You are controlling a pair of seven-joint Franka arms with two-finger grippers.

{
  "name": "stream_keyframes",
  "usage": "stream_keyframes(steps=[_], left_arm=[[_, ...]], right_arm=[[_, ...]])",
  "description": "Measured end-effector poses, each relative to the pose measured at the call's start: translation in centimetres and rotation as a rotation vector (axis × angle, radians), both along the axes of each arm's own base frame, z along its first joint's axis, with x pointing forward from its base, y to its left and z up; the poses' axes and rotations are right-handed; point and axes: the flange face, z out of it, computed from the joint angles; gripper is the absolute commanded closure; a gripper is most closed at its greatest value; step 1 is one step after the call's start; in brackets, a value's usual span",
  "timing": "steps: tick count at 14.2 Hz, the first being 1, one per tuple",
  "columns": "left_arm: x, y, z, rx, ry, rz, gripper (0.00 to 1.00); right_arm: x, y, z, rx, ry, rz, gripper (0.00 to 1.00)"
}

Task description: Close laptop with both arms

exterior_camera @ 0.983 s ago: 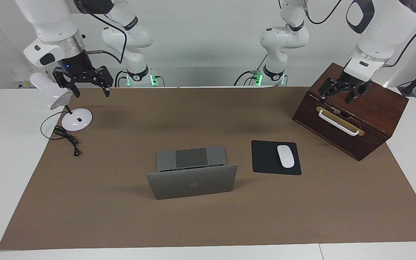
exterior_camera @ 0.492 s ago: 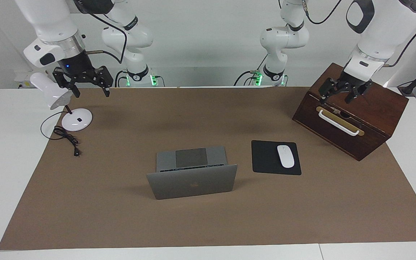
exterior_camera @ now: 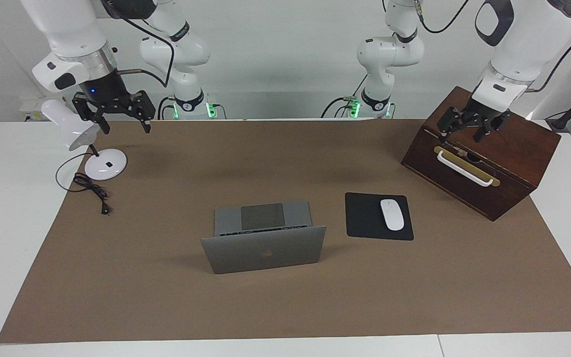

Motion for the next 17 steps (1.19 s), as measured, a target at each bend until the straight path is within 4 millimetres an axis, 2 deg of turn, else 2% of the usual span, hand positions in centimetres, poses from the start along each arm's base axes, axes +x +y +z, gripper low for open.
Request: stream_keyframes(steps=[1, 3, 6, 7, 9, 11, 17], left_arm=[[0.0, 0.0, 0.0, 0.000, 0.000, 0.000, 0.00], [0.1, -0.1, 0.1, 0.000, -0.009, -0.002, 0.24], [0.3, -0.4, 0.1, -0.001, -0.029, -0.006, 0.53], [0.4, -0.5, 0.0, -0.001, -0.033, -0.005, 0.68], [0.5, -0.6, -0.3, -0.002, -0.041, 0.008, 0.86], [0.6, -0.6, -0.5, -0.003, -0.049, 0.025, 1.00], [0.5, -1.6, -1.1, -0.017, -0.042, 0.212, 1.00]], right_arm=[[0.0, 0.0, 0.0, 0.000, 0.000, 0.000, 0.00], [0.0, 0.0, 0.0, 0.000, 0.000, 0.000, 0.00], [0.0, 0.0, 0.0, 0.000, 0.000, 0.000, 0.00], [0.0, 0.0, 0.0, 0.000, 0.000, 0.000, 0.00], [0.0, 0.0, 0.0, 0.000, 0.000, 0.000, 0.00], [0.0, 0.0, 0.0, 0.000, 0.000, 0.000, 0.00], [0.0, 0.0, 0.0, 0.000, 0.000, 0.000, 0.00]])
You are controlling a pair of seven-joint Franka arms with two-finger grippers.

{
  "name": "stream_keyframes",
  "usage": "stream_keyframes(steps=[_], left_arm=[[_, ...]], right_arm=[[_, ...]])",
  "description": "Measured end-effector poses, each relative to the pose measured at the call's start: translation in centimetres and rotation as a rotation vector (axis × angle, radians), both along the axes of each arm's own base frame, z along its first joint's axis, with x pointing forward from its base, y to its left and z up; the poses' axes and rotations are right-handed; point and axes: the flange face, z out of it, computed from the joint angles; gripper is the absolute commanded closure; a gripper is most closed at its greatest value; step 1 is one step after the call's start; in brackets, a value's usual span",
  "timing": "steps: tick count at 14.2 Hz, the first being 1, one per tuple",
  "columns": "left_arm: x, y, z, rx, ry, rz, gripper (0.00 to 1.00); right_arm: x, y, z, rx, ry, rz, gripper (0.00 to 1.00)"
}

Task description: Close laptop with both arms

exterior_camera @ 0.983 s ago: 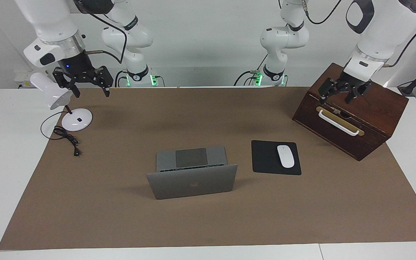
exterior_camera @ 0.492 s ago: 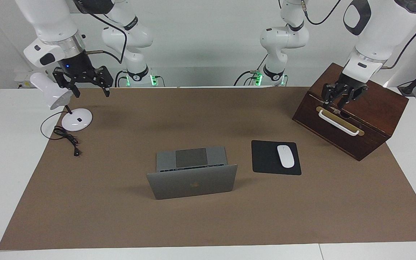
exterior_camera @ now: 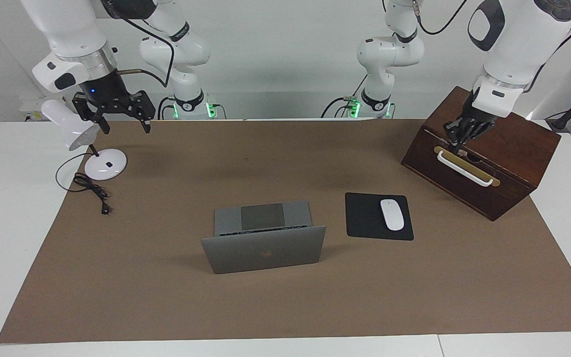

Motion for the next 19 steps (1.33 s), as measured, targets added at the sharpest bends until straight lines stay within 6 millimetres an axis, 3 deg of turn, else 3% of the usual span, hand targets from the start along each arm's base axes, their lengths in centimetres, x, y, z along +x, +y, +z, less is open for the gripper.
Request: stream_keyframes(steps=[5, 9, 14, 19], left_arm=[[-0.6, -1.0, -1.4, -0.149, 0.018, 0.320, 1.00], [-1.2, -1.5, -2.6, -0.296, 0.081, 0.731, 1.00], [-3.6, -2.0, -5.5, -0.419, 0.166, 1.051, 1.00], [-6.2, -2.7, -9.8, -0.564, 0.329, 1.309, 1.00]], right_arm=[[0.0, 0.0, 0.0, 0.000, 0.000, 0.000, 0.00], [0.0, 0.0, 0.0, 0.000, 0.000, 0.000, 0.00], [0.0, 0.0, 0.0, 0.000, 0.000, 0.000, 0.00], [0.0, 0.0, 0.0, 0.000, 0.000, 0.000, 0.00]])
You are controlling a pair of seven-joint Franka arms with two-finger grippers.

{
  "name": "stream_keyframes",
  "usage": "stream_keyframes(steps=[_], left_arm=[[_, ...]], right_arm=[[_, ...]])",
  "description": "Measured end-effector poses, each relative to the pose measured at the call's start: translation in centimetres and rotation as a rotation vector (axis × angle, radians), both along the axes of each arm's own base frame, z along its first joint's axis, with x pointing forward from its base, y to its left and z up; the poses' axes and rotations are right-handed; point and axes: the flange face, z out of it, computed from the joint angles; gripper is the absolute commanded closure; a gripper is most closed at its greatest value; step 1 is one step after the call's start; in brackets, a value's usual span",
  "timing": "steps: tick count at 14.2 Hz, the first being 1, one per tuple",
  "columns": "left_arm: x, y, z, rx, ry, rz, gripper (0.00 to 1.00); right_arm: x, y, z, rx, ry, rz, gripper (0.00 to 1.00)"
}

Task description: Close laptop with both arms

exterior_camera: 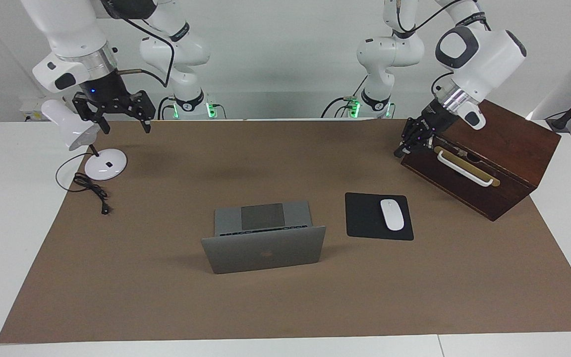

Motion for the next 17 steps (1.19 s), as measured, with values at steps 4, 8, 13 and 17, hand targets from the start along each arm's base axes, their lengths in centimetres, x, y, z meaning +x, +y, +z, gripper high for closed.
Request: stream_keyframes(steps=[4, 8, 13, 17], left_arm=[[0.0, -1.5, -2.3, -0.106, 0.153, 0.438, 1.00], [-1.2, -3.3, -5.7, -0.226, 0.226, 0.617, 1.00], [-2.3, -8.3, -8.4, -0.262, 0.192, 0.681, 1.00], [-2.6, -9.4, -11.7, -0.332, 0.184, 0.671, 1.00]], right_arm=[[0.0, 0.0, 0.0, 0.000, 0.000, 0.000, 0.75], [0.1, 0.0, 0.1, 0.000, -0.008, 0.000, 1.00], [0.2, 0.1, 0.2, 0.001, -0.017, 0.002, 1.00], [0.4, 0.1, 0.4, 0.002, -0.043, 0.002, 1.00]])
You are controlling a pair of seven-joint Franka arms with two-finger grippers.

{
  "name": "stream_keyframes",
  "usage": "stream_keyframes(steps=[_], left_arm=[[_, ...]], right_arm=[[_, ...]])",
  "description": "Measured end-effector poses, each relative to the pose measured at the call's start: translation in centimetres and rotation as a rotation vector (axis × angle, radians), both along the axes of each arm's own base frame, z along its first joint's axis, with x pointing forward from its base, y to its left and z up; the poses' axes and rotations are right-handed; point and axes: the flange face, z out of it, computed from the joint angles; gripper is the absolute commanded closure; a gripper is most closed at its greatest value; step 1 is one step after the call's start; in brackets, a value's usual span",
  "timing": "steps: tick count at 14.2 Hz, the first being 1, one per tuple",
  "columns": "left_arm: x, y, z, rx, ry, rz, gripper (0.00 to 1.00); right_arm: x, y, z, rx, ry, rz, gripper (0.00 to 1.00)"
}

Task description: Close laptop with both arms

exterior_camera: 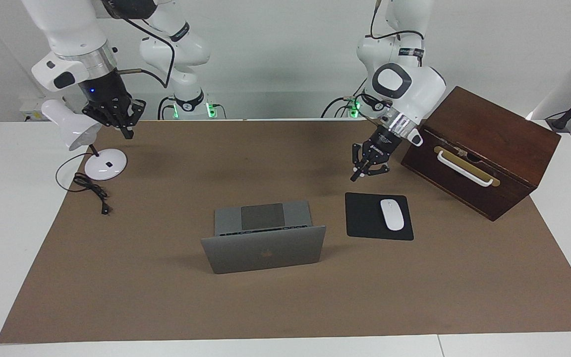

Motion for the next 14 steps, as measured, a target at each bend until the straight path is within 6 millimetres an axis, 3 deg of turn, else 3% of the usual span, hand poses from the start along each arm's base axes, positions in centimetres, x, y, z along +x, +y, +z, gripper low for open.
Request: stream_keyframes(steps=[3, 10, 14], left_arm=[[-0.9, -0.3, -4.0, -0.065, -0.063, -0.006, 1.00], [-1.9, -3.2, -12.0, -0.190, -0.165, -0.082, 1.00], [-1.6, -4.3, -13.4, -0.243, -0.218, -0.065, 1.00]], right_arm=[[0.5, 0.4, 0.2, 0.003, -0.045, -0.001, 1.00], [1.0, 6.2, 0.0, 0.030, -0.111, -0.051, 1.00], [1.3, 8.1, -0.9, 0.043, -0.134, -0.067, 1.00]])
